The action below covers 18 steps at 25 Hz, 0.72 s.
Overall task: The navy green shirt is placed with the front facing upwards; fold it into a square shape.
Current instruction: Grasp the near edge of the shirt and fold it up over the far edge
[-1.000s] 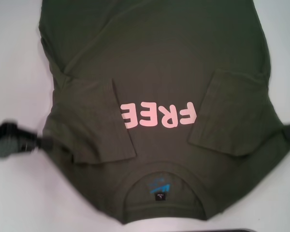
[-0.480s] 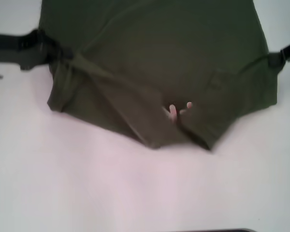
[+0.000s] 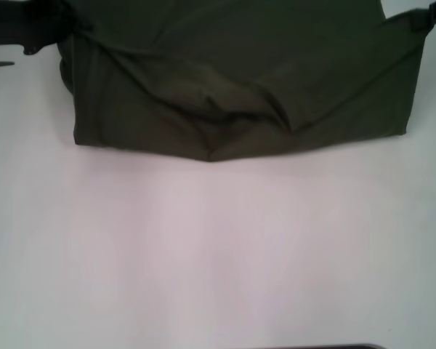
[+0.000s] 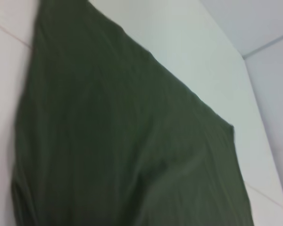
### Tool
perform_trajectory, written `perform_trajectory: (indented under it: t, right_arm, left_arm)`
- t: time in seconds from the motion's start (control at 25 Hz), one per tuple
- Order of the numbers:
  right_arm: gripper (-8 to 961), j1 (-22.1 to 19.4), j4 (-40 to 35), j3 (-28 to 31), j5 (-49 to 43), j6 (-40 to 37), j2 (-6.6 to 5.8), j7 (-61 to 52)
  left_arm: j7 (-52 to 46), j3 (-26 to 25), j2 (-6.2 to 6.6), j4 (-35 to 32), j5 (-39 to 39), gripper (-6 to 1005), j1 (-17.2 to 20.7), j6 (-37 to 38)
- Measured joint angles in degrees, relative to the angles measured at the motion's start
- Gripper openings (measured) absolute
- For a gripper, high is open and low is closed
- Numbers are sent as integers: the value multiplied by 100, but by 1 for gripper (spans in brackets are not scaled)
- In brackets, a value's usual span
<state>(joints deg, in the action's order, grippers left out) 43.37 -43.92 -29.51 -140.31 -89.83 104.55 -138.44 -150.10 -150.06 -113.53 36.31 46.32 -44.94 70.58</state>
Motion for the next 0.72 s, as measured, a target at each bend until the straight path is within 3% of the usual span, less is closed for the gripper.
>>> perform_trajectory:
  t: [0.4,0.72]
  right_arm:
    - [12,-40,90,68,201,1085,143,-74]
    - [11,43,427,-54,327,1744,215,227]
  left_arm:
    - [92,71,-191,-28,74,51,-111,-1053]
    - [314,311,-228,-263,162,54,-395,-1627]
